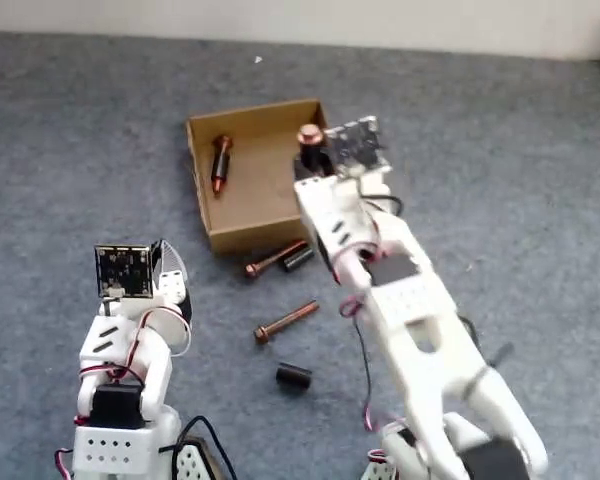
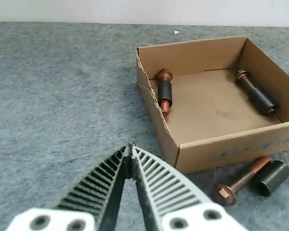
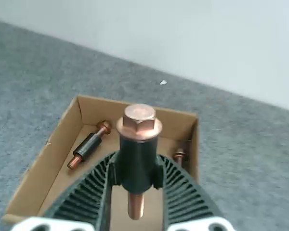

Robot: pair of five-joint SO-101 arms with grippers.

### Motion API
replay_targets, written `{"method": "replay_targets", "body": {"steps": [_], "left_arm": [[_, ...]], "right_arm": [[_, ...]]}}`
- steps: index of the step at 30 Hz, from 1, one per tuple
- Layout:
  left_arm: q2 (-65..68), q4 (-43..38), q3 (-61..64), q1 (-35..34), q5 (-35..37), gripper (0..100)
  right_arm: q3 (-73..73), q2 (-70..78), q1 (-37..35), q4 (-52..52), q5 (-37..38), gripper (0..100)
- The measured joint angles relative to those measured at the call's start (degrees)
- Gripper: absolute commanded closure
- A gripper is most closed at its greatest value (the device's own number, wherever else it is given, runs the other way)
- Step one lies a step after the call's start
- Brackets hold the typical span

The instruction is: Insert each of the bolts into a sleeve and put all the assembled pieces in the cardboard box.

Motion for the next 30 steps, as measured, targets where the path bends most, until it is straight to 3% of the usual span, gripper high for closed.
{"method": "replay_targets", "body": {"steps": [4,8,13,22,30], "left_arm": [[0.0,0.0,0.0,0.0,0.0,99],[0.0,0.0,0.0,0.0,0.0,99],[0.0,0.0,0.0,0.0,0.0,99],[0.0,0.0,0.0,-0.1,0.0,99],[0.0,0.0,0.0,-6.7,0.0,99]], "right_arm": [[-4.3,12.0,-1.2,-3.4,0.0,97.8],[-8.9,20.8,-1.2,-4.0,0.0,88.9],[-11.3,23.3,-1.2,-2.7,0.0,87.8],[-16.8,17.9,-1.2,16.3,0.0,87.8],[-16.8,5.9,-4.7,37.6,0.0,87.8]]}}
